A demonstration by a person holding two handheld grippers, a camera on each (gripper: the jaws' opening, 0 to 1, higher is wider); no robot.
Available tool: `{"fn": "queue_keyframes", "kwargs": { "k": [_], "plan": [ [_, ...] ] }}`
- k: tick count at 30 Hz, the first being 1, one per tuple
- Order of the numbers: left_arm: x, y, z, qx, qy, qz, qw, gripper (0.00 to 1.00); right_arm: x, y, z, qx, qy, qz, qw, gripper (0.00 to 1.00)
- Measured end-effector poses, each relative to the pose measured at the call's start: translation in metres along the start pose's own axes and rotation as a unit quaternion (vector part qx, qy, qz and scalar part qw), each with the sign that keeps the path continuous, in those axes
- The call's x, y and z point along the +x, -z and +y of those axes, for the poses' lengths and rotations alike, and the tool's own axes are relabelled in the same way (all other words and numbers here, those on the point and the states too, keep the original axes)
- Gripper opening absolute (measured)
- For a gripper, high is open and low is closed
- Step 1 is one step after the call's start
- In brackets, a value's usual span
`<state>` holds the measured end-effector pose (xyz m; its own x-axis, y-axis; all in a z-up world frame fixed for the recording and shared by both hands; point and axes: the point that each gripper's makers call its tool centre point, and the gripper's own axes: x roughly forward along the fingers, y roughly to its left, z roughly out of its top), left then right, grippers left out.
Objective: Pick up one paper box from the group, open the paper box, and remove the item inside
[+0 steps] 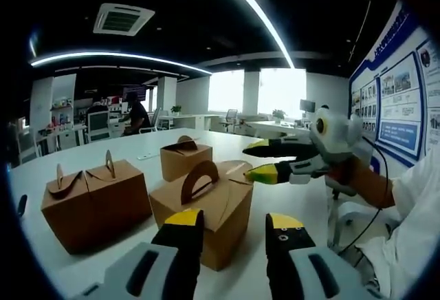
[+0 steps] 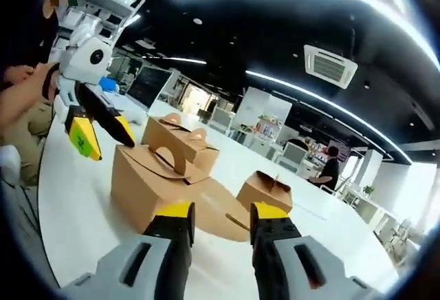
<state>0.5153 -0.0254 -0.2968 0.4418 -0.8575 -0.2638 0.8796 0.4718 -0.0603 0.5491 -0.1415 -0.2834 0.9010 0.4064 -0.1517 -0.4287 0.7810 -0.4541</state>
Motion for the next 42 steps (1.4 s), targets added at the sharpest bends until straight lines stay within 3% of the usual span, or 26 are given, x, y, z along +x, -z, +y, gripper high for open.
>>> {"fn": "queue_keyframes", "kwargs": {
  "k": [42],
  "plan": [
    [-0.001, -0.002, 0.003, -0.029, 0.01, -0.021, 0.9993, 0.35, 0.014, 0.006, 0.026, 0.055, -0.053, 0.004, 0.9971, 0.18]
  ]
}}
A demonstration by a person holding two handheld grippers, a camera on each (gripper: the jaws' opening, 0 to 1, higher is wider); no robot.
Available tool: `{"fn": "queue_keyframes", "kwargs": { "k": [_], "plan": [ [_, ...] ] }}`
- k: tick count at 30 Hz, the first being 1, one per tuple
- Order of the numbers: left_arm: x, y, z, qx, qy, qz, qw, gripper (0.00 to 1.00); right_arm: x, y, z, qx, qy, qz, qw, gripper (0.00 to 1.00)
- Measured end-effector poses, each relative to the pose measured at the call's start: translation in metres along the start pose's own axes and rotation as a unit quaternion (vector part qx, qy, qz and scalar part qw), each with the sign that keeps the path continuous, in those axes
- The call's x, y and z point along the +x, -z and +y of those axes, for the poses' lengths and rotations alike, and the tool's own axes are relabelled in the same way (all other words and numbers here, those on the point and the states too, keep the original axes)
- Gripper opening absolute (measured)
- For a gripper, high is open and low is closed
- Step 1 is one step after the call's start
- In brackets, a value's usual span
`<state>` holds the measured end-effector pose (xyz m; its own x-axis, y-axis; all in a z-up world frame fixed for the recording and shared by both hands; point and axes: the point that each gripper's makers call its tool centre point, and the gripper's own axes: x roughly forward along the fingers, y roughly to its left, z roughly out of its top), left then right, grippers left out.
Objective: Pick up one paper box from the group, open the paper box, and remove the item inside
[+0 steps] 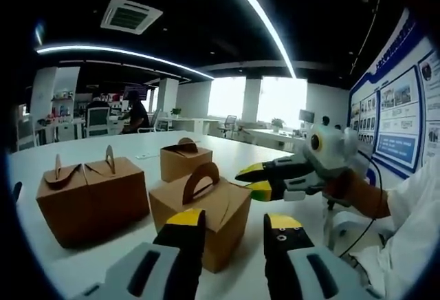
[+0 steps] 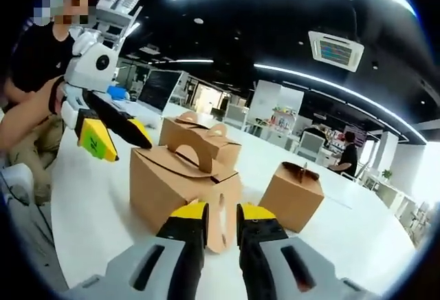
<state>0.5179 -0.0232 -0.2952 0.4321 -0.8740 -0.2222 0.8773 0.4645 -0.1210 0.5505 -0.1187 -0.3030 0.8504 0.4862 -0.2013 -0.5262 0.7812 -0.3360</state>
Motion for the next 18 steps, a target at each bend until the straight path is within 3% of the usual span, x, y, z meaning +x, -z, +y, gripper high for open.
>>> {"fn": "queue_keyframes", "kwargs": {
  "k": [7, 18],
  "plan": [
    [0.0029, 0.0003, -0.0017, 0.016, -0.017, 0.017, 0.9996, 0.35, -0.0026, 0.0011, -0.0026, -0.008, 0.001, -0.001, 1.0, 0.19],
    [0.0018, -0.0001, 0.0029, 0.019, -0.024, 0.012, 0.9995, 0.32, -0.0097, -0.0029, -0.0073, -0.015, -0.005, -0.001, 0.9999, 0.24]
  ]
}}
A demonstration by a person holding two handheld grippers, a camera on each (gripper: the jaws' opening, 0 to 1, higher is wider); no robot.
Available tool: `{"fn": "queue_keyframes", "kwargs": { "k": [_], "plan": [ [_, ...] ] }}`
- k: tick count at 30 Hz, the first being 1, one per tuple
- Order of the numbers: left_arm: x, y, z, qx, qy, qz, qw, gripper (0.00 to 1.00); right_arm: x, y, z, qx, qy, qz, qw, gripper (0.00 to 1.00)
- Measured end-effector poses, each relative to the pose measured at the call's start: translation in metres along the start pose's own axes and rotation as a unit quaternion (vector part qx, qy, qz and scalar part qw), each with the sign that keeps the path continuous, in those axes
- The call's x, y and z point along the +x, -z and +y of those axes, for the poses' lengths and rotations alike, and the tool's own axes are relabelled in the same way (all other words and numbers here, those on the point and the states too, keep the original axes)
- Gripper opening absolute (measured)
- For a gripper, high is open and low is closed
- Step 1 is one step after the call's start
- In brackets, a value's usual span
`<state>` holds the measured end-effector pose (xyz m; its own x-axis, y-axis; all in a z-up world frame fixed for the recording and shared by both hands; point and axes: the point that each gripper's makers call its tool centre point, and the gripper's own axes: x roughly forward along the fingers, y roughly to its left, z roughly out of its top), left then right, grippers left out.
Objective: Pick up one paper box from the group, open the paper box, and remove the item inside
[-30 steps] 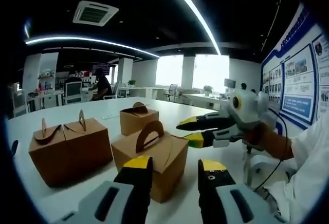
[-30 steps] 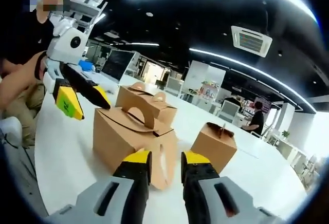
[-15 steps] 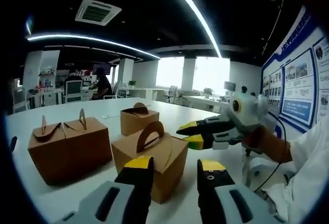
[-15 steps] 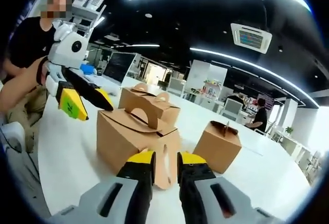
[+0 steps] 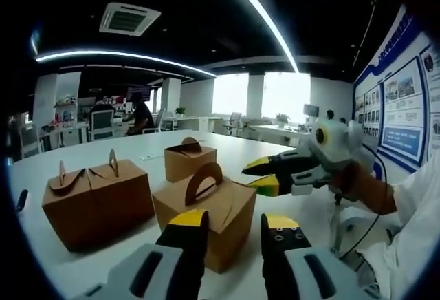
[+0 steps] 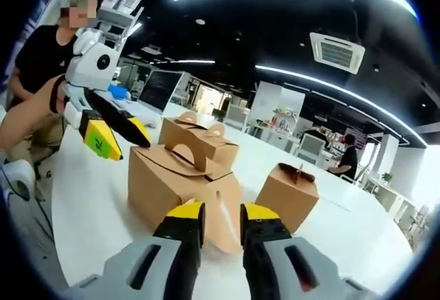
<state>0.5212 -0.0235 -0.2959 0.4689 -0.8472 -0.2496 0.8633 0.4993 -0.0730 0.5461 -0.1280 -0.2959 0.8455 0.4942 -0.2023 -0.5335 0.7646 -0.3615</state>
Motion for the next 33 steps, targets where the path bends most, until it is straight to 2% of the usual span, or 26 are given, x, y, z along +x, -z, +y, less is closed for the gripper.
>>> {"fn": "queue_keyframes", "kwargs": {
  "k": [3, 6, 11, 16, 26, 33],
  "plan": [
    [0.0, -0.001, 0.002, 0.002, -0.005, 0.002, 1.0, 0.32, -0.006, -0.005, -0.003, -0.002, -0.005, -0.004, 1.0, 0.27],
    [-0.001, -0.002, 0.003, 0.0, -0.007, 0.001, 1.0, 0.32, -0.009, -0.013, 0.003, 0.022, -0.031, -0.019, 0.9991, 0.31],
    [-0.006, -0.008, 0.002, -0.007, -0.015, -0.013, 0.9998, 0.32, -0.012, -0.015, 0.01, 0.025, -0.044, -0.023, 0.9984, 0.35],
    [-0.013, -0.015, 0.003, -0.005, -0.025, -0.025, 0.9994, 0.32, -0.017, -0.023, 0.017, 0.028, -0.053, -0.036, 0.9976, 0.37],
    [-0.04, -0.027, -0.005, 0.009, -0.04, -0.046, 0.9981, 0.33, -0.041, -0.047, 0.022, 0.086, -0.073, -0.062, 0.9917, 0.38],
    [-0.053, -0.026, -0.007, 0.002, -0.045, -0.06, 0.9971, 0.33, -0.053, -0.06, 0.025, 0.1, -0.089, -0.081, 0.9877, 0.38]
  ]
}}
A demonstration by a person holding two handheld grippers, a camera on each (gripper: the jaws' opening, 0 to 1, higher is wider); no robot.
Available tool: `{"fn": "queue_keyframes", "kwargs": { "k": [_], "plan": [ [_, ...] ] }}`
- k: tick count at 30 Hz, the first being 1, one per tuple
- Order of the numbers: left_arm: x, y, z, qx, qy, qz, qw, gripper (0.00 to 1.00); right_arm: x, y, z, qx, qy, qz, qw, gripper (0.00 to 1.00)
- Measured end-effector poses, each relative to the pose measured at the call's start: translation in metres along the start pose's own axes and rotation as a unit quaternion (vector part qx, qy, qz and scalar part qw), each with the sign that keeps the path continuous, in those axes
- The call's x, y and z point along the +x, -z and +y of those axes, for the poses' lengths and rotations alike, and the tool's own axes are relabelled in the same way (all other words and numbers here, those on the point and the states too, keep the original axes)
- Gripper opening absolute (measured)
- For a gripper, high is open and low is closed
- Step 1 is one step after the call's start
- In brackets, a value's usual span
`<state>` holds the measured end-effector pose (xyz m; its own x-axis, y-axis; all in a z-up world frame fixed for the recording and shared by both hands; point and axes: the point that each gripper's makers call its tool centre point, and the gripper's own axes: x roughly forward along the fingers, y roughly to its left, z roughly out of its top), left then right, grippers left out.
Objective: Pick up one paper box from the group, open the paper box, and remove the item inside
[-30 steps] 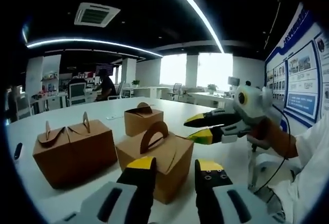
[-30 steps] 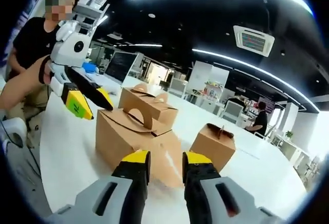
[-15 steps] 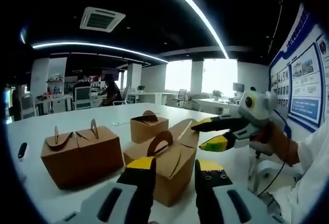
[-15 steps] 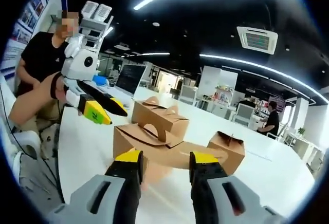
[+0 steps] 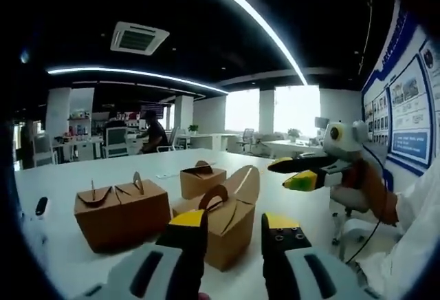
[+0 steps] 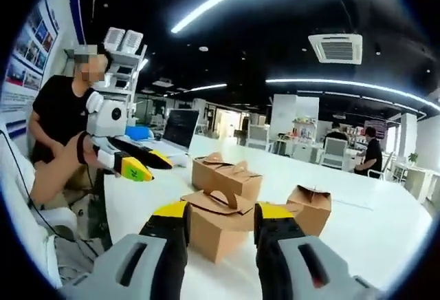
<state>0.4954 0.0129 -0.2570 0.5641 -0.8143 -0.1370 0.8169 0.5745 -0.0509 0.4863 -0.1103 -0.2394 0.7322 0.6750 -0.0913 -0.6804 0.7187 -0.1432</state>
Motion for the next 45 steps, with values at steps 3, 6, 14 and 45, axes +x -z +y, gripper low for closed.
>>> {"fn": "queue_keyframes", "kwargs": {
  "k": [3, 6, 14, 45],
  "plan": [
    [-0.004, 0.006, 0.003, -0.01, -0.005, -0.002, 0.9999, 0.33, -0.005, -0.002, 0.002, 0.002, -0.001, -0.009, 1.0, 0.38],
    [-0.014, 0.008, 0.003, -0.016, -0.003, -0.011, 0.9998, 0.33, -0.01, 0.002, -0.002, 0.007, 0.001, -0.007, 1.0, 0.38],
    [-0.031, -0.007, 0.004, -0.002, -0.019, -0.028, 0.9994, 0.34, -0.025, 0.003, -0.014, 0.018, 0.002, 0.001, 0.9998, 0.36],
    [0.01, -0.017, -0.003, 0.227, -0.145, 0.125, 0.9549, 0.26, -0.022, 0.013, -0.014, 0.034, -0.01, 0.007, 0.9994, 0.35]
  ]
}}
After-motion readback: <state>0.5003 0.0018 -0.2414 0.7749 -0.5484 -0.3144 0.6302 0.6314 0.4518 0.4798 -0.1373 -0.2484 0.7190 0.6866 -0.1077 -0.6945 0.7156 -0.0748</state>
